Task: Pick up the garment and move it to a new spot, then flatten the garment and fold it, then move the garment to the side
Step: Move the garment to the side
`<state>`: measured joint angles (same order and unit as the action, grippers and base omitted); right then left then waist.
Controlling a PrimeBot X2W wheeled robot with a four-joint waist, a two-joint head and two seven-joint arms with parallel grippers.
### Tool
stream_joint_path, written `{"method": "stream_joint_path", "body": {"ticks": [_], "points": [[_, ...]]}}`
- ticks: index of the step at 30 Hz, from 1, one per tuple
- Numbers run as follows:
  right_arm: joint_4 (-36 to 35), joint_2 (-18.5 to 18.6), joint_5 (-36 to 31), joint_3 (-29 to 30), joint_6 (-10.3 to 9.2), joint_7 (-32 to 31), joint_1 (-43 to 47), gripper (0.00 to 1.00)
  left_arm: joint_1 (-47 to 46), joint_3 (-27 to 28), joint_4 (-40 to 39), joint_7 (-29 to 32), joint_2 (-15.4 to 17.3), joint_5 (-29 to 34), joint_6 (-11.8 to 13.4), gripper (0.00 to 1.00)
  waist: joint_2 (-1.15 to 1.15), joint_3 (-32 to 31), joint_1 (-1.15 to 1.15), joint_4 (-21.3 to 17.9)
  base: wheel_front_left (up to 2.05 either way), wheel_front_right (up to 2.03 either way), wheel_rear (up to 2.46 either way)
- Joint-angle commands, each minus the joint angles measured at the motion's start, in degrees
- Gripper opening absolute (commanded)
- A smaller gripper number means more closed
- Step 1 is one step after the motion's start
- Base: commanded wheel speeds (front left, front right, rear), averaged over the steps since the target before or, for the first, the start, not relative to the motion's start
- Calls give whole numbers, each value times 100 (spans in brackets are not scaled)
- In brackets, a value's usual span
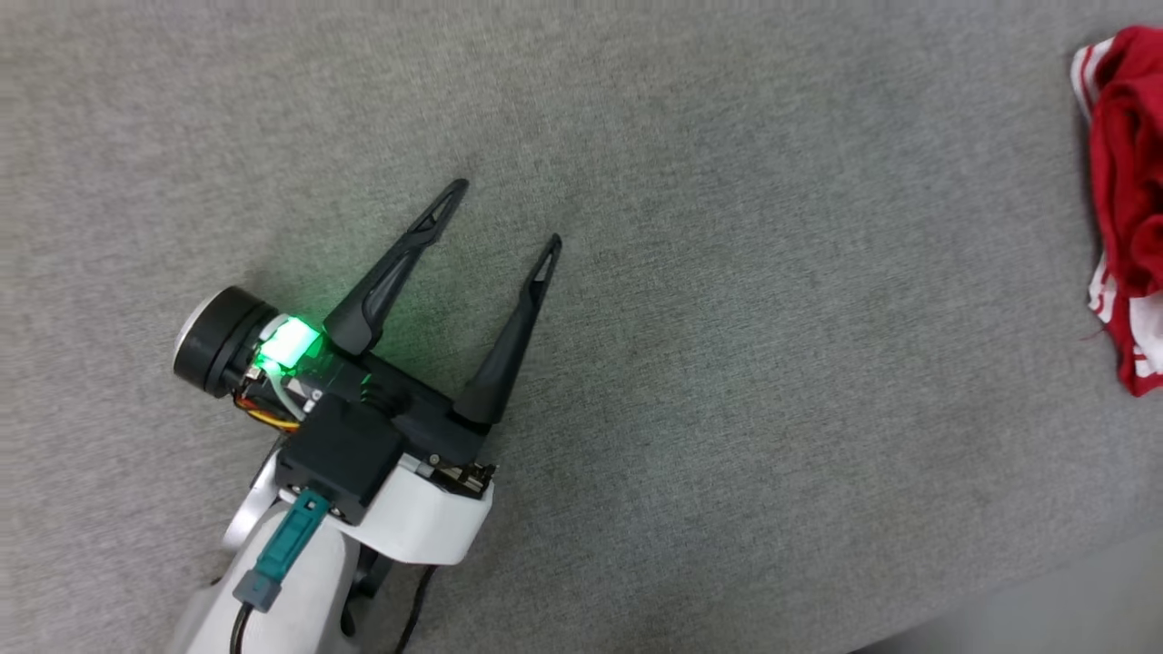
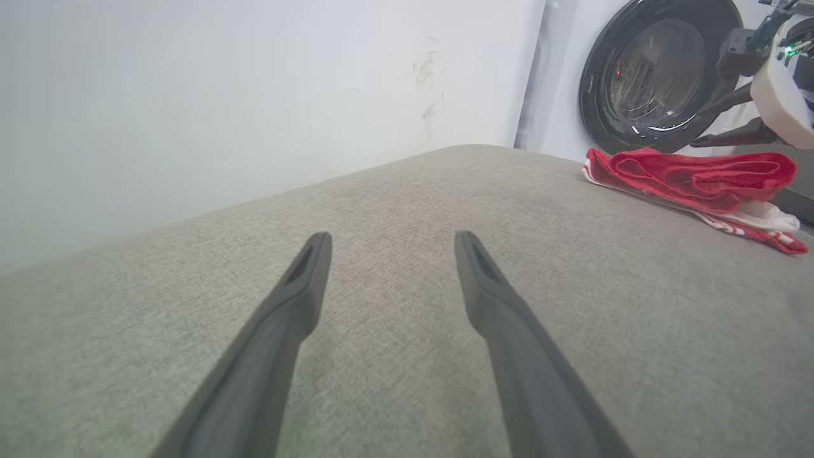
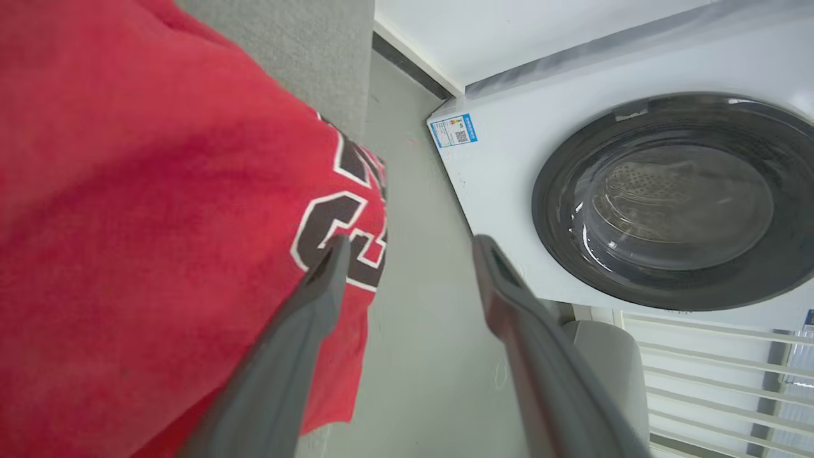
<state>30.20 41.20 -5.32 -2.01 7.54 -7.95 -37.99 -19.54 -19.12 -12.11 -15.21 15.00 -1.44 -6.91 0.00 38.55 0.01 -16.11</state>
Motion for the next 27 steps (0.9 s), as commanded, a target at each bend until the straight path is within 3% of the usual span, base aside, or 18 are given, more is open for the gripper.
{"method": "stream_joint_path", "body": {"ticks": [1, 5, 13, 20, 27], "points": [[-101, -39, -1, 71, -11, 39, -110, 100, 92, 26, 17, 14, -56, -31, 41, 100, 0, -313, -1, 60, 0, 0, 0], [-338, -125, 76, 155, -11, 104, -71, 100, 233, 92, 67, 14, -159, -95, 125, 100, 0, -710, -1, 158, 0, 0, 0], [-1465, -422, 373, 51, -11, 340, 560, 100, 749, 437, 302, 14, -381, -189, 346, 100, 0, -1838, -1, 628, 0, 0, 0], [-2662, -1369, 744, 351, -10, 554, 1483, 100, 1236, 1012, 469, 2, -516, -353, 539, 100, 0, -2555, -1, 1015, 0, 0, 0], [-3301, -2442, 955, 397, -9, 978, 2438, 100, 1583, 1421, 714, 2, -608, -390, 510, 100, 0, -2989, -1, 1287, 0, 0, 0]]}}
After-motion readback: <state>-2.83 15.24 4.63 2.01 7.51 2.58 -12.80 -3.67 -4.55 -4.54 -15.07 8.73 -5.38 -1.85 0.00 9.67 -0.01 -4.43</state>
